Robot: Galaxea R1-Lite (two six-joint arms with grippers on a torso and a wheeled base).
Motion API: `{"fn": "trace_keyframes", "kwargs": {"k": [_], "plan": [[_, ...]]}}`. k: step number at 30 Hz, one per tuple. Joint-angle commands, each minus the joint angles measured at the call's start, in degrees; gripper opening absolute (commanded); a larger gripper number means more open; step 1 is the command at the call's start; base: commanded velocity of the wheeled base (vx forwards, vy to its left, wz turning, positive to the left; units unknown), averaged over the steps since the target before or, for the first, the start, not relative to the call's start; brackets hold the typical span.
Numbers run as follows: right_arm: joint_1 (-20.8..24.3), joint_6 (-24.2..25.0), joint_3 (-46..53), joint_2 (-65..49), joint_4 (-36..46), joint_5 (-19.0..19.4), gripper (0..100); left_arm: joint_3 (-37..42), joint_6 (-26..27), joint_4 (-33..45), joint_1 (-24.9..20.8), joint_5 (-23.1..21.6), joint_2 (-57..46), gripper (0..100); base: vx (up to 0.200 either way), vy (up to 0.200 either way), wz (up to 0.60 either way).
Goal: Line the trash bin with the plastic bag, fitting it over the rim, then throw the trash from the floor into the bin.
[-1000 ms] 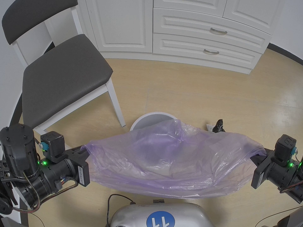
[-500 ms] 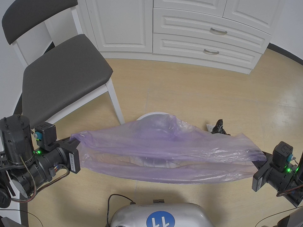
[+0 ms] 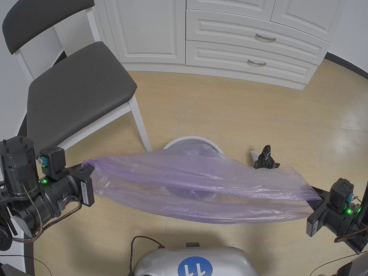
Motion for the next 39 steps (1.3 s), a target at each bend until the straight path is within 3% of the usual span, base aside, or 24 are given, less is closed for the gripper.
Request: {"fn": "trace_keyframes", "kwargs": {"k": [1, 16, 20, 26, 35, 39], "plan": [[-0.1, -0.1, 0.6, -0.1, 0.0, 0.0, 0, 0.0, 0.0, 0.0, 0.5, 0.0, -0.4, 0, 0.000, 0.000, 0.00], [-0.3, -0.6, 0.4, 0.0, -0.3, 0.2, 0, 0.1, 0.0, -0.1, 1.3, -0.1, -0.9, 0, 0.000, 0.000, 0.00], [0.7, -0.5, 0.4, 1.3, -5.6, 0.3, 0, 0.2, 0.4, -4.7, 0.0, -0.2, -0.9, 0, 0.000, 0.000, 0.00], [2.1, -0.8, -0.9, 6.3, -13.3, 1.0, 0, -1.6, 3.3, -14.5, -5.5, -0.3, 4.0, 0, 0.000, 0.000, 0.00], [0.8, -0.4, -3.3, 11.1, -23.3, 13.5, 0, -11.6, 5.5, -27.3, -7.9, -2.0, 20.1, 0, 0.000, 0.000, 0.00], [0.8, 0.5, -4.2, 16.1, -28.9, 14.2, 0, -12.6, 5.4, -33.0, -9.1, -5.2, 24.2, 0, 0.000, 0.000, 0.00]]}}
